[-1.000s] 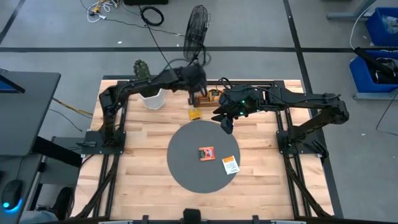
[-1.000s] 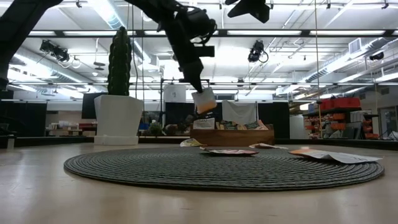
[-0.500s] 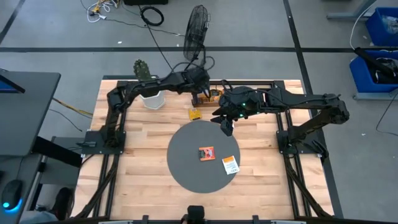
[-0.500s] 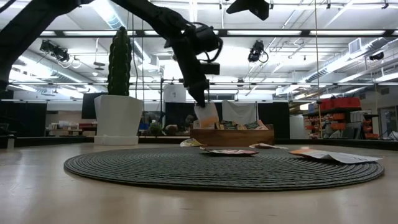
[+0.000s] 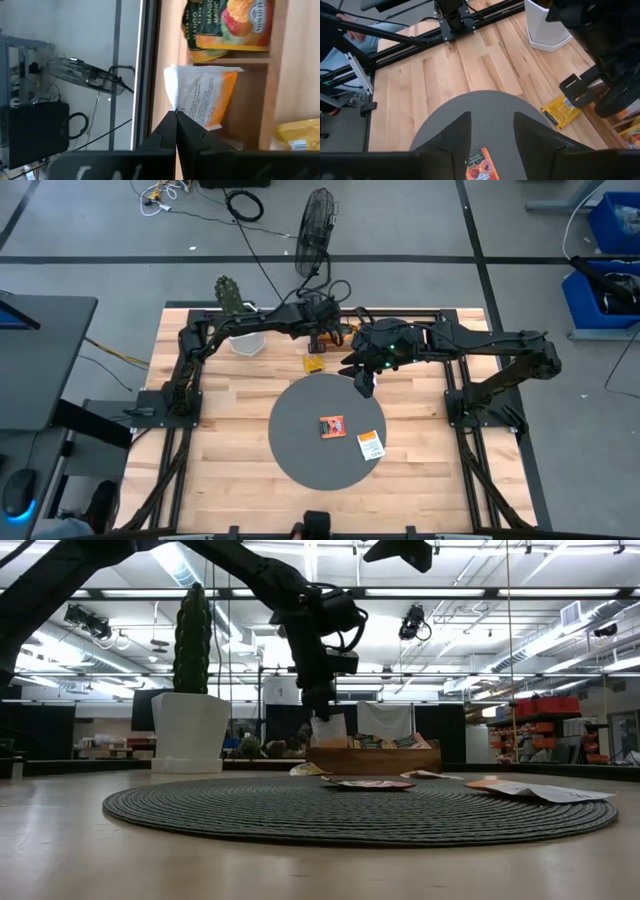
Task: Pick & Place Tea
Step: Put the white tea bag into the left section of the wooden organizer
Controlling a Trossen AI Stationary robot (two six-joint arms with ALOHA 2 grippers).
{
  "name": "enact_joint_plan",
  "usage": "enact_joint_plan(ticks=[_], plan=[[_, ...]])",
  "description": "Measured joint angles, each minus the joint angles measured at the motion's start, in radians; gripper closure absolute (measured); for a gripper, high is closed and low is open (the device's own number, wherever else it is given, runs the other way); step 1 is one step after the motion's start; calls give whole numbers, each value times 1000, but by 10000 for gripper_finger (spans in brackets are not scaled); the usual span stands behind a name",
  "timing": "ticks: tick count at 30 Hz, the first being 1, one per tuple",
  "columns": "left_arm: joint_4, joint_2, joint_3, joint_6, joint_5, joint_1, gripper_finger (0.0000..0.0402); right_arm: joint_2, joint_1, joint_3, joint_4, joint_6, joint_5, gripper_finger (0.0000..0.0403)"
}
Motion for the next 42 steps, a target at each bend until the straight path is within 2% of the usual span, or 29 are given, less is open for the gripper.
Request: enact_joint_plan(ticks=[22, 29, 36, 42], plan=[[-10, 37, 0, -23, -19, 7, 394, 0, 0, 0, 3, 0, 0, 248], [-9, 37, 0, -23, 14, 5, 352, 0, 0, 0, 3, -1, 0, 248], [-10, 37, 0, -49, 13, 9, 288, 0, 0, 0, -1, -4, 0, 248], [-16, 15, 0, -49, -53, 9, 243, -3, 0, 0, -90, -1, 31, 248]])
